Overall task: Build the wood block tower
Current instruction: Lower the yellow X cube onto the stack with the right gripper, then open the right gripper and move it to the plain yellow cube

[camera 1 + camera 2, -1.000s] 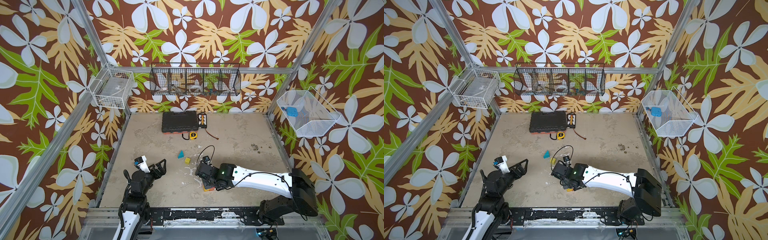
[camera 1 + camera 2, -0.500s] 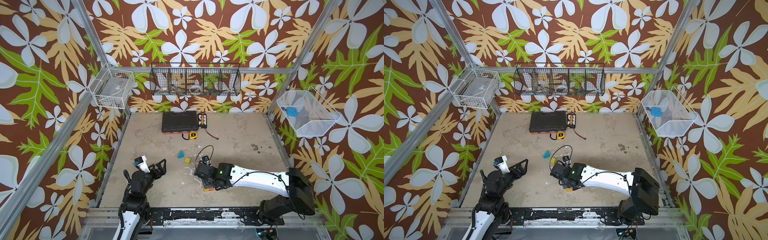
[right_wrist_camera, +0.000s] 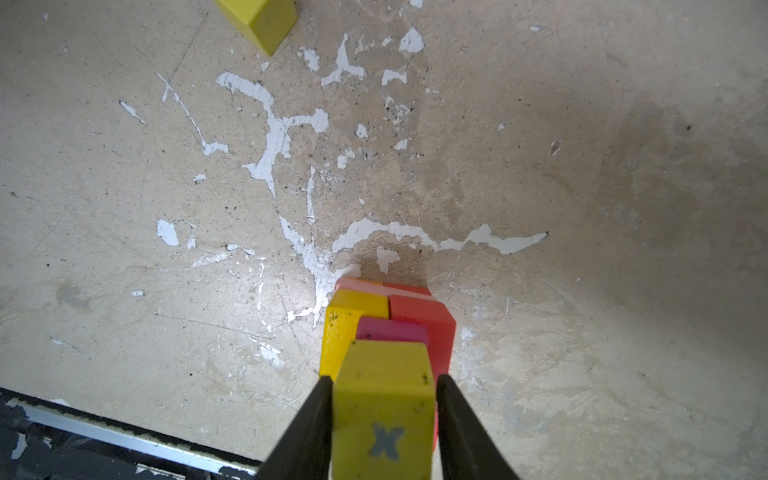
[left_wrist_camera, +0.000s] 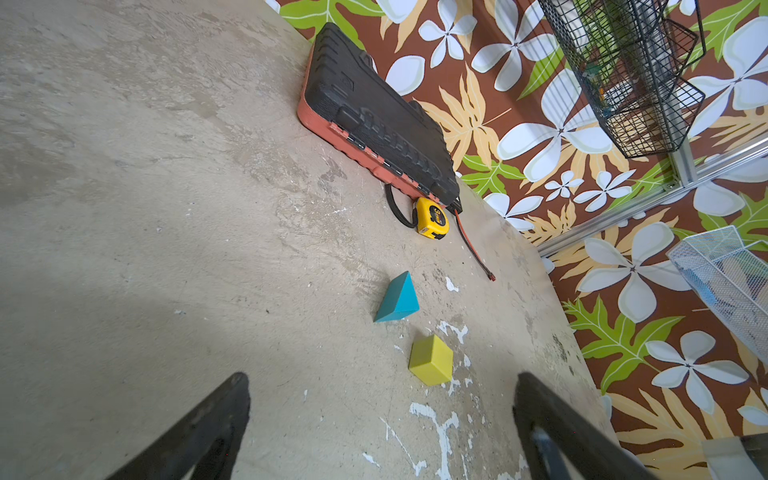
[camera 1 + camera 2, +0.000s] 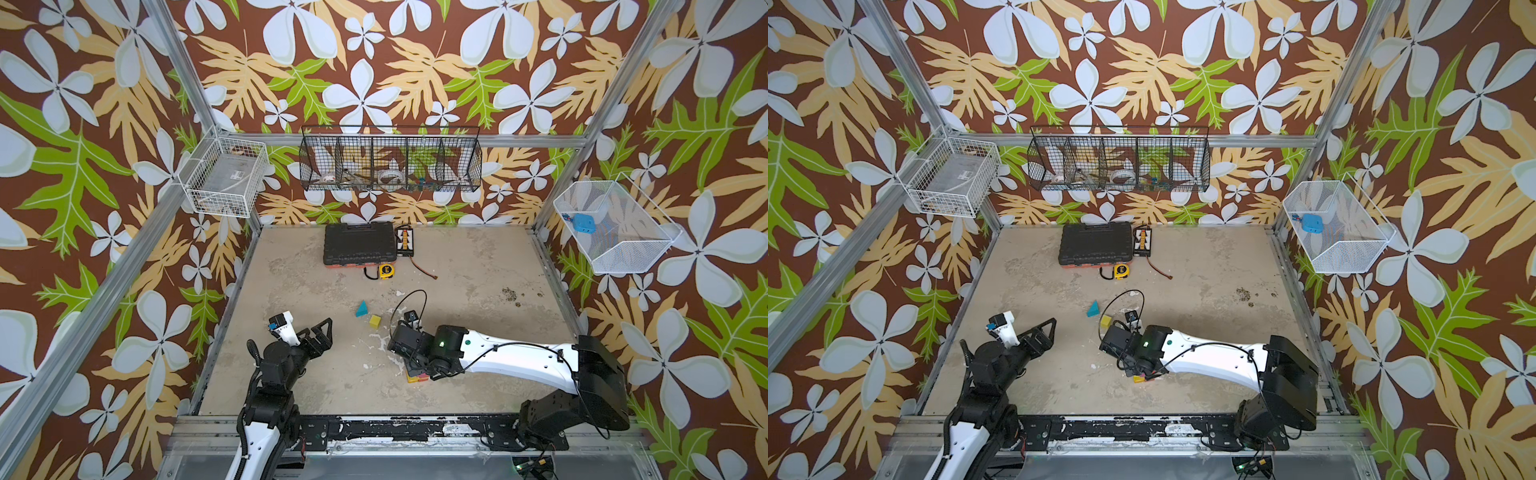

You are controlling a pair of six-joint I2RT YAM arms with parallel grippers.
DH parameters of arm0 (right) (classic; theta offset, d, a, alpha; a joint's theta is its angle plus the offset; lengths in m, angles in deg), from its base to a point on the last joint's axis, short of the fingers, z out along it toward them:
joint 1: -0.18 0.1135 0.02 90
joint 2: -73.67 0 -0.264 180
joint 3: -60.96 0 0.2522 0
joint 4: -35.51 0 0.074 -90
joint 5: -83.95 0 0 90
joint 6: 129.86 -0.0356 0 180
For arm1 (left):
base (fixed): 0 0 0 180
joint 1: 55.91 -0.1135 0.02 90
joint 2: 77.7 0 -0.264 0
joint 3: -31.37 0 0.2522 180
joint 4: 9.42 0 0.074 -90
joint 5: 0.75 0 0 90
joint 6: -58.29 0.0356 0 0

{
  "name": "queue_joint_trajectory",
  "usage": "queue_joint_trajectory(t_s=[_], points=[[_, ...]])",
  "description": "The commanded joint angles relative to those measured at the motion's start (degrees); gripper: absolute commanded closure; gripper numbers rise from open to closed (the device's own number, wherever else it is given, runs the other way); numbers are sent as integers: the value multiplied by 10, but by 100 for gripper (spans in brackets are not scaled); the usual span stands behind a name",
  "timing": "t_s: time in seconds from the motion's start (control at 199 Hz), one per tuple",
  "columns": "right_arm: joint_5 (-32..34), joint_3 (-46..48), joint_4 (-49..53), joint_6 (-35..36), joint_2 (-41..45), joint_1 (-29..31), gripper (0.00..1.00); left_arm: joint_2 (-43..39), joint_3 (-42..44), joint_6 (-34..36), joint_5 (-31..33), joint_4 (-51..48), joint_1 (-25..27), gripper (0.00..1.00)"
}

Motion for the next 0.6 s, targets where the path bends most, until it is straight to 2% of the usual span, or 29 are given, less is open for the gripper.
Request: queue_joint_trajectory(t_s=[0.0, 0.276, 0.341, 0.387, 0.472, 0.597], points=[[22, -12, 20, 5, 9, 0, 53, -2, 1, 0, -5, 16, -1, 0], [51, -93, 53, 46, 32, 0, 39, -1, 4, 0, -28, 25, -1, 0], [31, -106, 22, 88, 31, 1, 36, -1, 5, -2, -29, 27, -1, 0], [5, -105, -18, 127, 32, 0, 30, -2, 7, -5, -23, 28, -1, 0], [0, -114, -54, 155, 20, 0, 20, -1, 4, -7, -4, 21, 0, 0], [-14, -151, -78, 198, -28, -13, 19, 5, 3, -5, -5, 20, -1, 0]])
